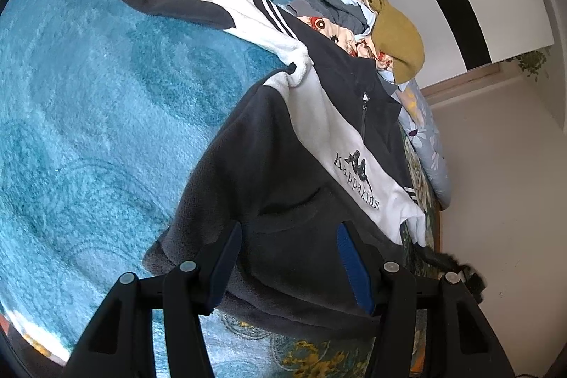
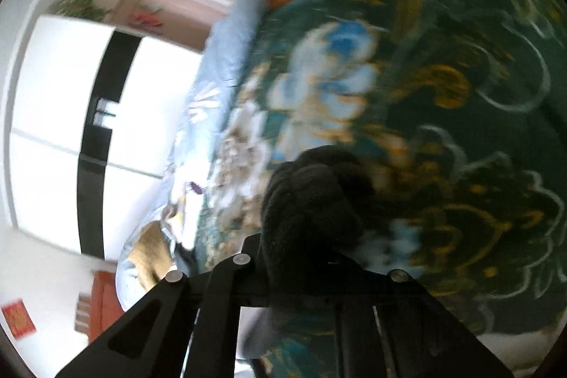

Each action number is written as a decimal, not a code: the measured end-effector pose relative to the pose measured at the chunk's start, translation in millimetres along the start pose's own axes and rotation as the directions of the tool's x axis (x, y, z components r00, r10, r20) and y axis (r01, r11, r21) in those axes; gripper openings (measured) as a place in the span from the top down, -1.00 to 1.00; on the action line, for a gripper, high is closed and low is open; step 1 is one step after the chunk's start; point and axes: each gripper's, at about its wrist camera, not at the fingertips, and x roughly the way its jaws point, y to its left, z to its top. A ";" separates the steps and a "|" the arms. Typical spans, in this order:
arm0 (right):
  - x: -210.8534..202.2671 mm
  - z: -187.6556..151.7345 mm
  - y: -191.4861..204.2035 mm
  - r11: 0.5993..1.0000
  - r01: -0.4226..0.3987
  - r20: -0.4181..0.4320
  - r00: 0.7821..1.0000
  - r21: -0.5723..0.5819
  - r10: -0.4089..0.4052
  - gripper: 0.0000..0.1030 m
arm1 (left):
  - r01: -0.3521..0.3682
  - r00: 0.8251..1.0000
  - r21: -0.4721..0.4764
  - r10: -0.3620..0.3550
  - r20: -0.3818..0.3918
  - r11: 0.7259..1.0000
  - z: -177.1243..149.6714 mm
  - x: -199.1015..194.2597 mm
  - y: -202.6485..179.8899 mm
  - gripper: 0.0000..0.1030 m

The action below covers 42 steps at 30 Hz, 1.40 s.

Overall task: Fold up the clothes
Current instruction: 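Fold the held sleeve across the hoodie front with the right gripper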

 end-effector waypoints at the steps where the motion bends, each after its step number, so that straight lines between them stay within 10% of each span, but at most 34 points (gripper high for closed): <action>1: 2.2 -1.8 19.7 0.999 -0.024 0.001 1.000 -0.046 0.024 0.81 | 0.000 1.000 0.001 0.000 0.001 1.000 0.2 -0.9 0.2 -0.18; 12: 48.6 -97.0 215.5 0.853 -0.448 -0.260 0.886 -0.269 0.384 0.81 | -0.002 0.999 -0.033 0.003 0.050 0.999 8.0 -16.9 12.4 -0.18; 17: 107.7 -185.2 266.6 0.811 -0.482 -0.438 0.840 -0.331 0.320 0.81 | -0.004 0.997 -0.055 0.008 0.083 0.999 12.0 -28.8 21.2 -0.18; 28: 211.6 -362.9 284.5 0.726 -0.395 -0.588 0.809 -0.562 -0.015 0.81 | -0.017 0.995 -0.118 0.028 0.092 0.993 12.9 -32.8 49.3 -0.18; 37: 241.4 -416.8 275.6 0.647 -0.347 -0.569 0.805 -0.679 -0.165 0.69 | -0.031 0.994 -0.146 0.046 0.102 0.989 17.9 -34.2 59.8 -0.19; 42: 240.8 -422.8 276.3 0.613 -0.429 -0.633 0.759 -0.663 -0.153 0.13 | -0.036 0.996 -0.131 0.046 0.076 0.991 20.8 -23.4 53.5 -0.19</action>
